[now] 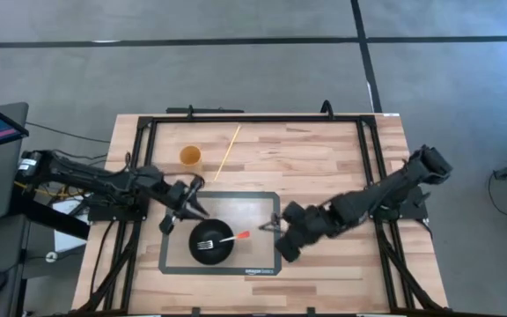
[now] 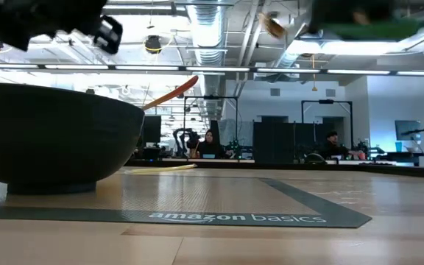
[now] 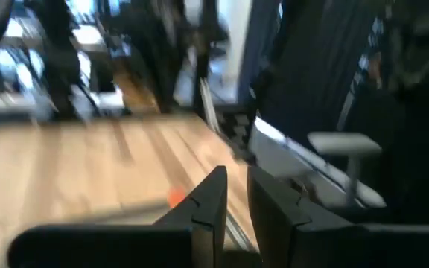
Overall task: Pick & Place Utensil
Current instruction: Put the green spoon into the black bowl
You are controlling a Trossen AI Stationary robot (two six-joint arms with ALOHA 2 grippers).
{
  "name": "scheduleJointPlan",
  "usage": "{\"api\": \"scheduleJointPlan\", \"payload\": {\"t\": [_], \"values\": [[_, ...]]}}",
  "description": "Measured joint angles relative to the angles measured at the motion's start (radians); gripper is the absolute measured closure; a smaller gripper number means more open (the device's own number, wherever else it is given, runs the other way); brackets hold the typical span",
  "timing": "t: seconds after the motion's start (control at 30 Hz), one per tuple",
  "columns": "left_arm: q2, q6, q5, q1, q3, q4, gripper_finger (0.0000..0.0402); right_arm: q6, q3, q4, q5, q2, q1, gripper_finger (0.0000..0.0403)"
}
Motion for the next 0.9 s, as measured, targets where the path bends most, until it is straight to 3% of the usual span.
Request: {"api": "scheduleJointPlan", "payload": {"t": [0.17,0.27,0.5,0.9], "values": [[0.01,-0.078,-0.025,-0.074,-0.083,-0.041,0.0391,-0.366,0.115,0.055,-0.165,0.063,-0.115,0.0402],[0.009,-0.084,-0.07,-0.111,-0.127,-0.038,0.0397,-0.443,0.145,0.141,-0.306,0.141,-0.177,0.0402],[0.009,-0.122,-0.146,-0.158,-0.181,-0.04,0.0398,-0.343,0.322,0.19,-0.641,0.363,-0.269,0.0402],[0.023,-0.098,-0.22,-0.19,-0.193,-0.048,0.0398,0.155,0.713,0.191,-1.015,0.722,-0.304,0.0399]]}}
